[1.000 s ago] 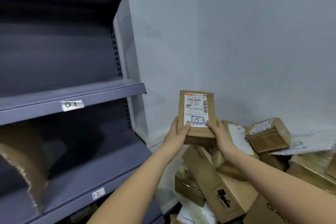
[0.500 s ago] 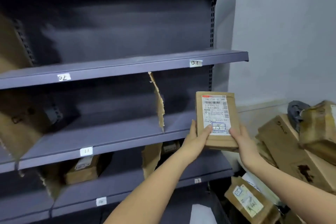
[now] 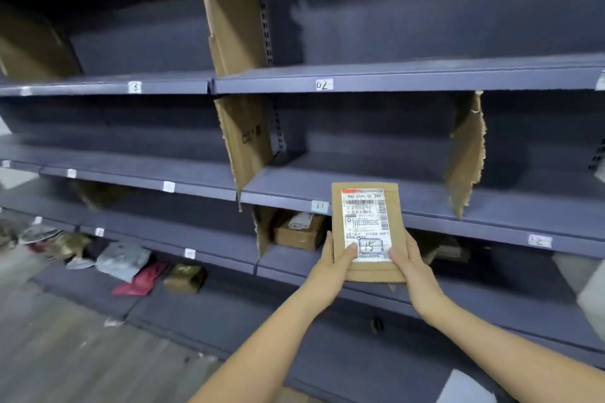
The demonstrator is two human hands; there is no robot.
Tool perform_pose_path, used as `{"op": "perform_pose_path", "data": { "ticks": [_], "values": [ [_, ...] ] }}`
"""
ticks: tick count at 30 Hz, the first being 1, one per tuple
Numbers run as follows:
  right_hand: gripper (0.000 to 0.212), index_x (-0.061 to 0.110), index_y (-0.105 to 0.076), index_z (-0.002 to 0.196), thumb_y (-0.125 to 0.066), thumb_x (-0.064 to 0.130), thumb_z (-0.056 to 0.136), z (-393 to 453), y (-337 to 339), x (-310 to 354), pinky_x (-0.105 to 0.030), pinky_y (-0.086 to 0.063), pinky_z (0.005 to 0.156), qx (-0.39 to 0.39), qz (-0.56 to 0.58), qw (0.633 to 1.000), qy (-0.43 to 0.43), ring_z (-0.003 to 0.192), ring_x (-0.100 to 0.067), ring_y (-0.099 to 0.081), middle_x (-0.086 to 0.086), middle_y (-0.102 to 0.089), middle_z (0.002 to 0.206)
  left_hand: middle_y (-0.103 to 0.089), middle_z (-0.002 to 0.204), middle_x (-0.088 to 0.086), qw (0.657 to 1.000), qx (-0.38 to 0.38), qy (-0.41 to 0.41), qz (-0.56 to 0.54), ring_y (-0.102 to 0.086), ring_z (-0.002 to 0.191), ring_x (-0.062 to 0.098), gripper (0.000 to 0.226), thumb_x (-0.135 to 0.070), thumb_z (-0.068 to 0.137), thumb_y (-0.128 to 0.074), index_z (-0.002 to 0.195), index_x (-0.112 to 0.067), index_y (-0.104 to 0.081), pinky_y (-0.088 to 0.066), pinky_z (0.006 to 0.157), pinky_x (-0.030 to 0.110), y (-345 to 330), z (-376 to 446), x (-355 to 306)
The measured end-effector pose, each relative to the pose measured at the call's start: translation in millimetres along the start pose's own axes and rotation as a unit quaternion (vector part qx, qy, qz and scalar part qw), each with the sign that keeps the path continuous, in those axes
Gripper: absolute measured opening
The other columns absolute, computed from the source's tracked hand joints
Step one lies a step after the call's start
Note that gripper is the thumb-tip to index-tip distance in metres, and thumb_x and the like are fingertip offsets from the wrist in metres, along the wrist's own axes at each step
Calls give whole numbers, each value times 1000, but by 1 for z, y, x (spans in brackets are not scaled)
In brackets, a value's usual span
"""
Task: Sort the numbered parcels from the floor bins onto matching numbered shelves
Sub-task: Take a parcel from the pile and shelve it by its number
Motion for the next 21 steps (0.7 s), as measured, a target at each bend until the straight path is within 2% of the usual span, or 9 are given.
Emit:
{"op": "perform_pose_path", "data": {
  "ticks": [1,3,6,8,11,14,16,18,21],
  "values": [
    [71,50,-25,141,-55,63,78,8,-14,-1,-39,-39,108,19,0,1000,-3,121,-10,-50,15,-52,136,-45,143,-16,1000,-18,3,-7,-46,127,7,88,-77,79,-47,152,-40,-14,-33,113,35,13,-3,3],
    [58,46,-22,144,-52,47,94,22,-41,-2,-34,-35,107,45,-4,999,-3,123,-12,-48,12,-50,139,-46,142,-14,998,-54,3,-20,-47,124,6,64,-59,94,-45,149,-38,-20,-35,111,32,38,-5,8],
    [55,38,-20,150,-46,32,102,43,-79,1,-27,-32,101,88,-21,996,9,122,-11,-47,12,-49,137,-44,144,-14,995,-99,9,-24,-45,125,10,59,-55,97,-40,150,-40,-18,-36,109,38,73,-11,11],
    [59,40,-21,149,-49,41,97,52,-108,6,-26,-34,99,126,-27,992,16,121,-10,-49,16,-52,132,-42,144,-17,991,-133,11,-24,-44,126,9,57,-55,98,-39,149,-40,-19,-37,107,37,97,-19,16],
    [71,46,-24,145,-48,51,79,55,-155,8,-24,-39,96,182,-12,983,9,117,-7,-52,14,-55,132,-46,139,-21,981,-192,21,-27,-48,121,7,58,-57,96,-40,148,-42,-21,-39,105,36,134,-37,33],
    [77,52,-24,143,-53,62,72,50,-206,0,-38,-39,109,232,-8,973,-1,122,-9,-51,14,-53,136,-50,123,-29,969,-244,21,-41,-50,108,-4,47,-53,97,-40,142,-46,-26,-41,97,32,169,-60,50],
    [81,50,-22,147,-52,63,73,47,-240,-8,-41,-35,112,259,-11,966,-2,126,-7,-48,19,-50,138,-51,119,-33,961,-270,37,-56,-51,108,-5,41,-53,97,-42,136,-50,-29,-41,95,31,192,-72,66],
    [78,46,-20,149,-49,59,78,46,-269,-11,-35,-34,111,271,-23,962,0,126,-5,-46,24,-48,136,-52,123,-29,955,-286,48,-69,-51,114,0,42,-54,96,-43,136,-50,-30,-41,99,34,215,-81,80],
    [61,52,-18,142,-48,52,89,43,-311,-13,-20,-36,97,279,-28,960,1,117,3,-48,31,-48,126,-52,125,-25,950,-297,59,-82,-51,109,-2,41,-50,97,-45,136,-46,-33,-40,99,34,250,-89,100]
  ]
}}
Point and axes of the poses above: each hand's wrist, its own z-axis towards the middle knuckle, its own y-axis out of the back of the hand, x = y × z, the point moved 10 cm from there along z, towards the middle knuckle
